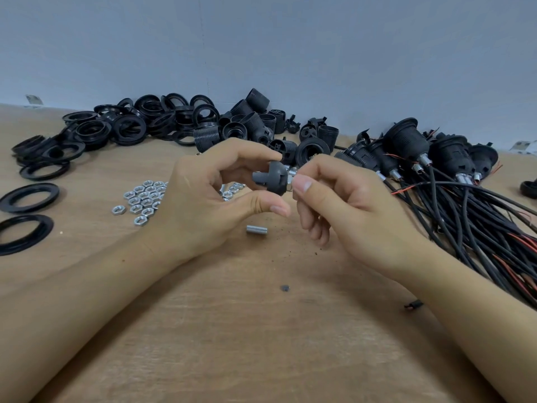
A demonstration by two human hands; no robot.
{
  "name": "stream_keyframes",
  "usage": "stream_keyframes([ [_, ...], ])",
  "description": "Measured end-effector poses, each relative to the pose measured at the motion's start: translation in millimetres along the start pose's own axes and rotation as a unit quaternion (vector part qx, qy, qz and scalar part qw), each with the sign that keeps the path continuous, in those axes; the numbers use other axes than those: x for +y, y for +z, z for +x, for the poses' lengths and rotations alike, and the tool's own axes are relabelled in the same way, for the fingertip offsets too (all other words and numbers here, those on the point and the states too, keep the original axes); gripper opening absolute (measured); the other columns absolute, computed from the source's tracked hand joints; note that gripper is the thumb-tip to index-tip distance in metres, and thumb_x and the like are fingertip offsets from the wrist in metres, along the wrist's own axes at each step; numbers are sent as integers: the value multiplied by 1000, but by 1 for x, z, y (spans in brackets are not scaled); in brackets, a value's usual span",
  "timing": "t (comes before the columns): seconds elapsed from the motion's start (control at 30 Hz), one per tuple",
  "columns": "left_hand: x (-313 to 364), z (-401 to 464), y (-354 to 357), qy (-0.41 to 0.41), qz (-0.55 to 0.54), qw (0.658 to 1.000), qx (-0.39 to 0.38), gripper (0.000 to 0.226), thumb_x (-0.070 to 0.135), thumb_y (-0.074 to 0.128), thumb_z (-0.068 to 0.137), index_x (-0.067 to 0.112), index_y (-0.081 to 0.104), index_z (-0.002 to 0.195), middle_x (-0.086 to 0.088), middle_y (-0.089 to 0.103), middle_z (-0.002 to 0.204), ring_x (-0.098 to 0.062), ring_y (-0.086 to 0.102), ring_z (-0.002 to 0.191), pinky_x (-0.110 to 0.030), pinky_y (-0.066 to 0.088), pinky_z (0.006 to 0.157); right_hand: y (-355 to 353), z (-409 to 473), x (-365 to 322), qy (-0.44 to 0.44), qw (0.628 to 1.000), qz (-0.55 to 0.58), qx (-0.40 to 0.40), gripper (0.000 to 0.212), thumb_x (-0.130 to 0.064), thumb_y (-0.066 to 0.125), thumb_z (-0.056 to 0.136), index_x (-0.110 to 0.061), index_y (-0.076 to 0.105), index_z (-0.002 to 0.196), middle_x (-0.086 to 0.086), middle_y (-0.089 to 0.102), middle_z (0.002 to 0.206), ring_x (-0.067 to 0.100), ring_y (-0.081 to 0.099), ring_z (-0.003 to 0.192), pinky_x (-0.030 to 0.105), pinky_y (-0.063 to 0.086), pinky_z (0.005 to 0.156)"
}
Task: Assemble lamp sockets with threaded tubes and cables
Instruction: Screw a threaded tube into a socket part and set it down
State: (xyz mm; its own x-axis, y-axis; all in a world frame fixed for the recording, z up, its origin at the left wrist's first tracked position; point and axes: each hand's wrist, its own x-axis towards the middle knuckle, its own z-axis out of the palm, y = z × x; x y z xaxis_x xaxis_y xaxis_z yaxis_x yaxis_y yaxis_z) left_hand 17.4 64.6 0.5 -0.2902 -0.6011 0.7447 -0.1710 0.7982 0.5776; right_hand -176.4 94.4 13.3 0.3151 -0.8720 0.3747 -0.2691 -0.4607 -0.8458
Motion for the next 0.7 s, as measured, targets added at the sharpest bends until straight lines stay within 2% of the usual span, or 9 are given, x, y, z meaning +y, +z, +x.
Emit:
stream_keyframes([
  [0.1, 0, -1, 0, -5, 5, 1000, 2, 45, 28, 85, 69, 22, 63, 108, 8, 70, 98, -5, 70, 88, -17, 53, 81, 2, 0, 0, 11, 1000, -6, -5, 37, -26, 43, 104, -5, 55, 75, 9, 58, 55, 18, 52, 47, 37, 47, 48],
  [0.17, 0, -1, 0, -7, 6, 1000, 6, 45, 29, 85, 69, 23, 63, 108, 8, 70, 98, -5, 70, 89, -17, 53, 81, 2, 0, 0, 10, 1000, -8, 1, 39, -29, 43, 104, -7, 57, 75, 8, 58, 54, 17, 53, 46, 37, 47, 47],
  [0.27, 0, -1, -1, -8, 4, 1000, 8, 44, 28, 85, 70, 21, 63, 108, 8, 70, 98, -6, 70, 90, -17, 54, 80, 1, 1, 0, -5, 1000, -2, 13, 27, -30, 50, 100, -14, 61, 82, 8, 61, 62, 15, 56, 51, 31, 48, 47],
  [0.37, 0, -1, -1, -10, 1, 1000, 7, 45, 26, 85, 70, 21, 63, 109, 4, 71, 99, -10, 72, 90, -23, 56, 81, 0, 1, 0, -18, 1000, -12, 8, 18, -24, 55, 95, -12, 62, 84, 9, 61, 68, 17, 56, 53, 31, 48, 48],
  [0.53, -1, -1, -1, -20, -10, 1000, 8, 45, 27, 84, 70, 21, 63, 109, 4, 71, 98, -12, 72, 89, -21, 56, 80, -1, 0, 0, 15, 1000, -18, -13, 28, -27, 48, 102, -13, 57, 80, 4, 60, 61, 17, 57, 51, 37, 50, 50],
  [0.7, -3, -1, 0, -8, 6, 1000, 7, 48, 26, 88, 69, 18, 63, 109, 9, 70, 99, -2, 69, 91, -15, 52, 81, -1, 2, 0, 18, 1000, -19, -13, 38, -33, 44, 100, -6, 51, 74, 10, 56, 54, 17, 53, 46, 37, 49, 49],
])
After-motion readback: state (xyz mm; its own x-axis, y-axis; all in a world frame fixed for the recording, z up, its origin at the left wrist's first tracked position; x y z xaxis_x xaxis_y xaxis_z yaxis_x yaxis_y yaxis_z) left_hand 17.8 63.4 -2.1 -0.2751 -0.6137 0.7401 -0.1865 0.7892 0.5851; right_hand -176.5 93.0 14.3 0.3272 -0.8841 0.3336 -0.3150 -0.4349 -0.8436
